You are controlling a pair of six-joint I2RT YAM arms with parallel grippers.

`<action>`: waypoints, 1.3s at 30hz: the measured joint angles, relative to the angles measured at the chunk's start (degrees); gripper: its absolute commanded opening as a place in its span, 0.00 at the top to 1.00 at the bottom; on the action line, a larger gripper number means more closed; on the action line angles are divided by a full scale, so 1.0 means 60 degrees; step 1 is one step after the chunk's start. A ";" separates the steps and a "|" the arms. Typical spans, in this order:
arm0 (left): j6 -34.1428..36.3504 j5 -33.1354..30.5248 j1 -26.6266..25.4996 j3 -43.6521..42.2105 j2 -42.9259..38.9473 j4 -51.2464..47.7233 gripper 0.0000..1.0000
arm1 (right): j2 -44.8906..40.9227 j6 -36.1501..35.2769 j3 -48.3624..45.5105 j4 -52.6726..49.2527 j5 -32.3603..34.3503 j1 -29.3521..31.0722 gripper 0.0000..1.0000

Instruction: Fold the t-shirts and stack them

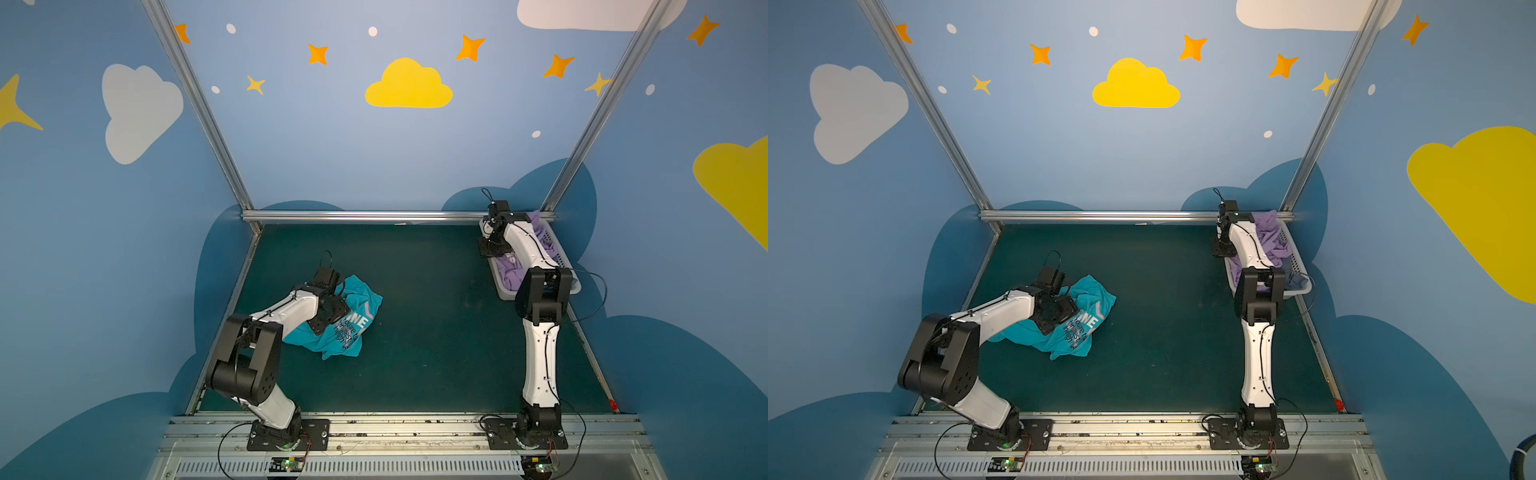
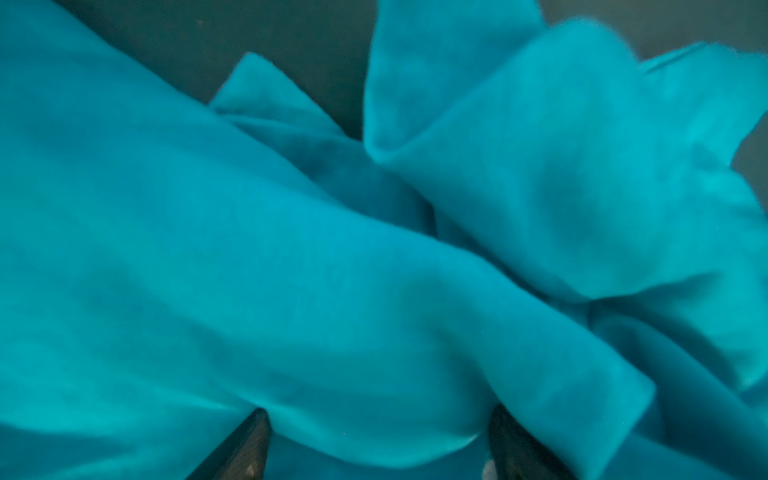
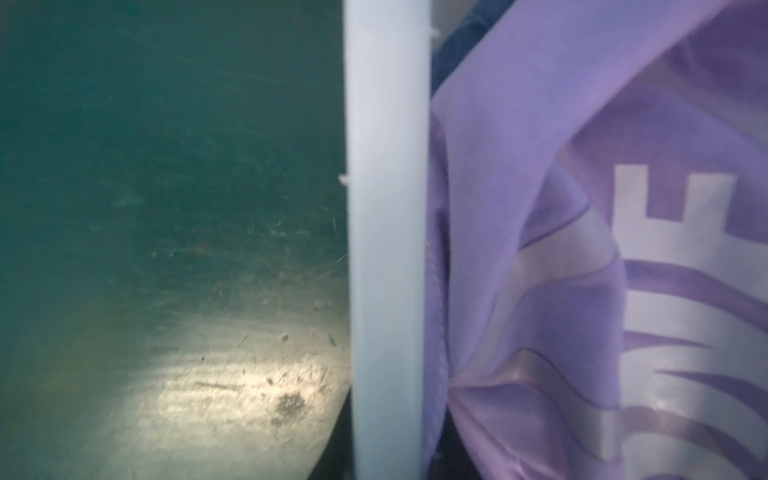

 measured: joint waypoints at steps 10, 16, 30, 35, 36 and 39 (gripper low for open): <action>-0.0076 -0.0419 -0.0572 0.0532 0.0572 -0.0255 0.16 | 0.0149 -0.0306 0.0200 0.0295 -0.0437 -0.0353 0.81; -0.0109 -0.0510 -0.0849 0.0765 0.0707 -0.0441 0.12 | 0.0215 0.0164 0.0120 0.0361 -0.0692 -0.0448 0.48; -0.0069 -0.0922 -0.1453 0.0211 -0.2565 -0.0816 0.08 | -0.7009 0.2769 -0.6659 0.1708 0.0739 0.1789 0.16; -0.0076 -0.0841 -0.1661 -0.0444 -0.2193 -0.0729 0.13 | -1.0087 0.3064 -0.9435 0.2994 -0.0113 0.3209 0.19; -0.0073 -0.0812 -0.1730 -0.0470 -0.2011 -0.0718 0.15 | -1.0459 0.3067 -0.9989 0.3337 -0.0382 0.3453 0.20; -0.0106 -0.0747 -0.2033 -0.0415 -0.1362 -0.0535 0.37 | -1.1253 0.3300 -1.1555 0.4233 -0.1249 0.3934 0.22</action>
